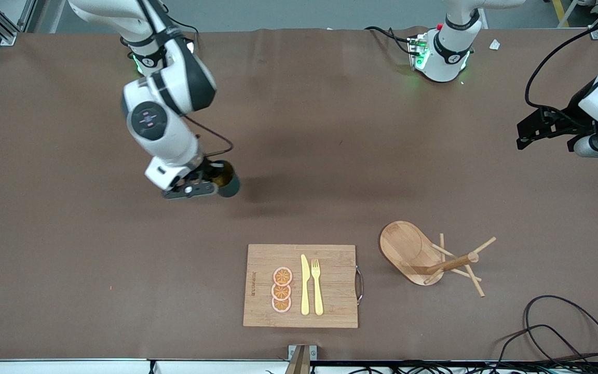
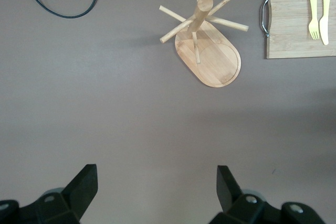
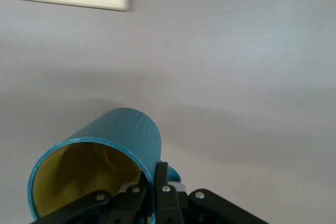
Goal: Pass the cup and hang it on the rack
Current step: 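Carry the teal mug with the right gripper toward the table center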
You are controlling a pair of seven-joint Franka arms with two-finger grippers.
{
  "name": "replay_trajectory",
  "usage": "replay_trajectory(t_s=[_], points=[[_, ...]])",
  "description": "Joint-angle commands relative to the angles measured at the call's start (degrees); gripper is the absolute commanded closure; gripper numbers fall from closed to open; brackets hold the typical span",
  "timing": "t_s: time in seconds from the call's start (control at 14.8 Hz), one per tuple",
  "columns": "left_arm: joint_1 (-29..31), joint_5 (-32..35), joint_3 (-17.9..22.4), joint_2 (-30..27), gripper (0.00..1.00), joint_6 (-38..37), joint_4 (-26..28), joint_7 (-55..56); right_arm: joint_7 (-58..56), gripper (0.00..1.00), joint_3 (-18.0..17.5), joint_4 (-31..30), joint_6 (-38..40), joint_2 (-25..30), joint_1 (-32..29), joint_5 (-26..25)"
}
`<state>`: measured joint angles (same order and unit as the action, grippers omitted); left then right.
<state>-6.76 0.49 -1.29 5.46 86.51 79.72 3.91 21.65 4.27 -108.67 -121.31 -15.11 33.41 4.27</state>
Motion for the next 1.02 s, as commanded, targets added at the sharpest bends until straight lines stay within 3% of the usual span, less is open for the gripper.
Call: replay_trajectory(t_s=[0.0,0.54,0.95], points=[[-0.36,-0.49,0.14,-0.28,0.00,0.50,0.26,0.14,8.81,1.00,0.83,7.23,0.28,-6.49,5.16,1.44],[-0.01,-0.49,0.14,-0.28,0.00,0.59,0.26,0.13,25.08,1.00,0.92,21.30,-0.07,-21.70,12.37,4.52],[0.08,-0.75,0.14,-0.37,0.00,0.59,0.34,0.14,31.33,1.00,0.83,22.10,-4.90,-25.05,14.22,4.61]])
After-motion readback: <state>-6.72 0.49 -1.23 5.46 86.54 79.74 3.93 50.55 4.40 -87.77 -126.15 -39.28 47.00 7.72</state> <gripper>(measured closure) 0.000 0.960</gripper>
